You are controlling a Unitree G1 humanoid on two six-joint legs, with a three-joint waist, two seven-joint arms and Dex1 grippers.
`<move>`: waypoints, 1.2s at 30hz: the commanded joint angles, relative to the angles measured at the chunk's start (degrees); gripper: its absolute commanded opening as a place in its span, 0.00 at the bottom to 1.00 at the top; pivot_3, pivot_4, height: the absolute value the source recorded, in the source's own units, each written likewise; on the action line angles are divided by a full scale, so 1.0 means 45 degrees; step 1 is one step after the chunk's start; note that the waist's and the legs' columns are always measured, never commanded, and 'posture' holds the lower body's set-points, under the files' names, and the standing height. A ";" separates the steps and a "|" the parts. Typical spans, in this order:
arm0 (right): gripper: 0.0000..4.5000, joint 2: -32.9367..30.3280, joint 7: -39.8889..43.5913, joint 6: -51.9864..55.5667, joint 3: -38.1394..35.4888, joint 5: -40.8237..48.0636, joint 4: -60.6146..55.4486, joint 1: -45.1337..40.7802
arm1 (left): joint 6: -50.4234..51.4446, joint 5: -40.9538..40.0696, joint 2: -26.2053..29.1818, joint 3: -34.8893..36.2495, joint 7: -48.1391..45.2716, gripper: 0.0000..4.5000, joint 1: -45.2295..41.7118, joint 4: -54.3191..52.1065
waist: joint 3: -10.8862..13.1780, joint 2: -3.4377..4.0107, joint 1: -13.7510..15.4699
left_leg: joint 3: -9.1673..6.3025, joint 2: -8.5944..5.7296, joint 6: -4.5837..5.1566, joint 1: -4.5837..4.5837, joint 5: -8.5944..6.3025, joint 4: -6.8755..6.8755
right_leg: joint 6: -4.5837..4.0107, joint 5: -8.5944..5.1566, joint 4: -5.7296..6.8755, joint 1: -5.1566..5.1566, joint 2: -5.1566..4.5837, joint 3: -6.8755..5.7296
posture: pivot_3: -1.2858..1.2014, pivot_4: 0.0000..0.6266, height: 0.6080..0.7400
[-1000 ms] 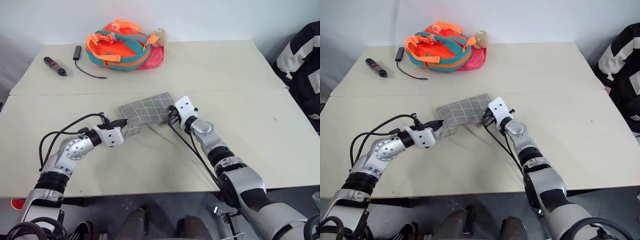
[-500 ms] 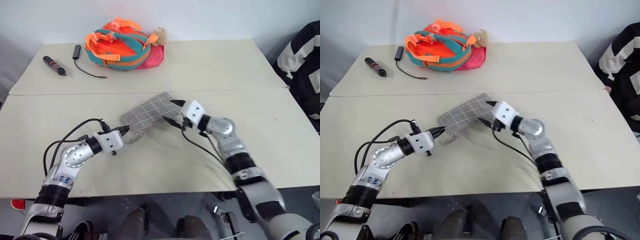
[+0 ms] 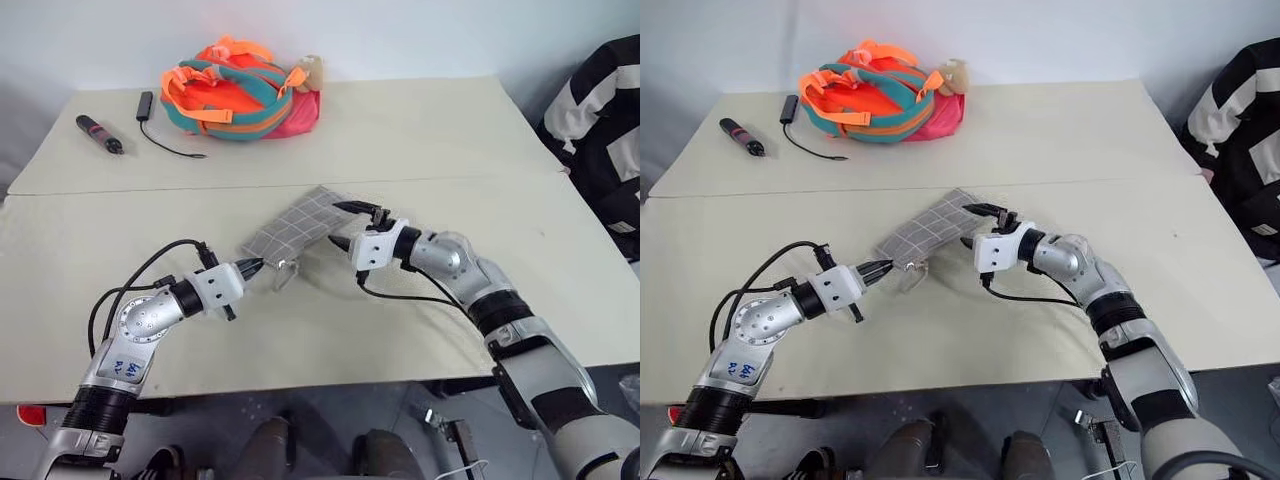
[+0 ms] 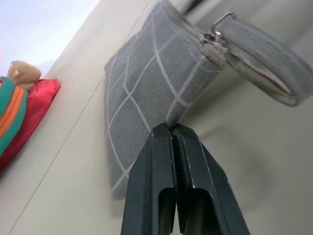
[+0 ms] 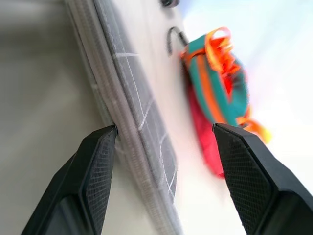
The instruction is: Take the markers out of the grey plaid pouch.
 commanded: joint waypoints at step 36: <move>0.13 0.0251 -0.4092 -0.0179 0.2084 -0.2539 0.2524 -0.1694 | 0.0132 -0.2507 0.0396 0.1392 -0.1776 0.11 0.1770 -0.1651 | 0.0001 -0.0002 -0.0048 | 0.0006 0.0009 0.0000 0.0000 0.0000 0.0001 | -0.0006 -0.0003 -0.0009 -0.0002 0.0013 0.0017 | 0.52 0.24 1.00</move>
